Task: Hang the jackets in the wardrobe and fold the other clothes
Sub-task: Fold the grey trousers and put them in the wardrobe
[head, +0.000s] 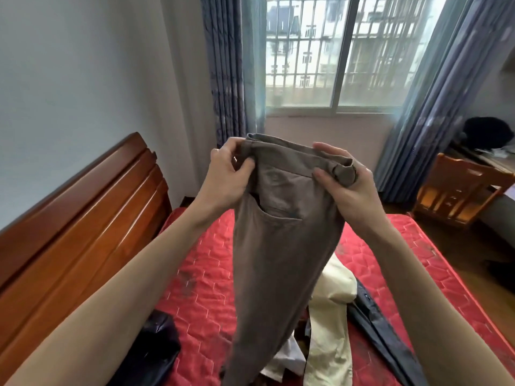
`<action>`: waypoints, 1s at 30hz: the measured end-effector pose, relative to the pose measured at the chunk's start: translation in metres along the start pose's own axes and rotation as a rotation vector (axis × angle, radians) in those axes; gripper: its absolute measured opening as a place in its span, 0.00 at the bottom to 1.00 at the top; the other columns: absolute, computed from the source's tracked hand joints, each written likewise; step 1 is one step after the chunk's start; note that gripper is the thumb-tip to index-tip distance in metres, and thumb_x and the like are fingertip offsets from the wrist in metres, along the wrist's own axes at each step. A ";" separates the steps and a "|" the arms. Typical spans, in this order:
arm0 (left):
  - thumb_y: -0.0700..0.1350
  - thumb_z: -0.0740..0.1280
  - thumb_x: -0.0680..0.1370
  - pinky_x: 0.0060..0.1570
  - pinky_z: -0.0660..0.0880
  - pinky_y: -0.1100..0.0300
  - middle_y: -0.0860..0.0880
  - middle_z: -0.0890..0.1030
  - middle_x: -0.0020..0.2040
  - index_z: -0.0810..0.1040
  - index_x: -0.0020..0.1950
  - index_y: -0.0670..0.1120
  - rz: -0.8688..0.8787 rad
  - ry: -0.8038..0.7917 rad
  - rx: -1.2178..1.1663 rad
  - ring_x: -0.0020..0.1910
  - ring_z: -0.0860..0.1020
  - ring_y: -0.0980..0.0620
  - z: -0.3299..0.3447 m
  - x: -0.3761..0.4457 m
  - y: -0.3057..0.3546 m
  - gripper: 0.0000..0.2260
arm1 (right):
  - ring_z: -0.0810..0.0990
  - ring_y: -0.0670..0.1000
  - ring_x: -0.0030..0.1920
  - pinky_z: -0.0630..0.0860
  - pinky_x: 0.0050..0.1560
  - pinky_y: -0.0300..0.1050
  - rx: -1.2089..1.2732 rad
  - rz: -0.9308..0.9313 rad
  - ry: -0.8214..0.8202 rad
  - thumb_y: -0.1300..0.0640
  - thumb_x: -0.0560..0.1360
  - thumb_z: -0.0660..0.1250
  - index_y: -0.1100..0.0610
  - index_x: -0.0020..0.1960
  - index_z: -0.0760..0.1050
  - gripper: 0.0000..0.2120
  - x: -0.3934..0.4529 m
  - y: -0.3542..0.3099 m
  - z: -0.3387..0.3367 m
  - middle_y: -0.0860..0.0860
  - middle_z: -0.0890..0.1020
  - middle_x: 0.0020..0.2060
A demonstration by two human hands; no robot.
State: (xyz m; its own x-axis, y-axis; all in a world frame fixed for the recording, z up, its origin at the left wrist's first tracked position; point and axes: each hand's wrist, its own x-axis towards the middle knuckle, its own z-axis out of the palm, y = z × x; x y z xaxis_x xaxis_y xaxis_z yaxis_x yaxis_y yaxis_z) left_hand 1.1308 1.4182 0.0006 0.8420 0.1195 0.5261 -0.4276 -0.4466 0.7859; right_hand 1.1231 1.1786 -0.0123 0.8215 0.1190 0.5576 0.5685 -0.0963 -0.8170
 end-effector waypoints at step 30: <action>0.34 0.75 0.77 0.45 0.81 0.67 0.46 0.86 0.52 0.83 0.60 0.37 -0.348 -0.194 -0.128 0.47 0.86 0.57 -0.082 0.106 -0.106 0.13 | 0.82 0.52 0.45 0.75 0.43 0.48 -0.594 0.070 -0.409 0.57 0.77 0.73 0.61 0.47 0.82 0.07 0.177 0.082 0.105 0.56 0.86 0.43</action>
State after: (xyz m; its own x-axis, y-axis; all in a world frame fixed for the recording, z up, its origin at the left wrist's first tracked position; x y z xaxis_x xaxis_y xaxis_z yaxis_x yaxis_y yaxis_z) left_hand 1.2382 1.5506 -0.0005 0.9847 0.0689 0.1602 -0.1334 -0.2936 0.9466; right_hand 1.3106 1.2958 0.0039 0.8407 0.4421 0.3125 0.5386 -0.6238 -0.5664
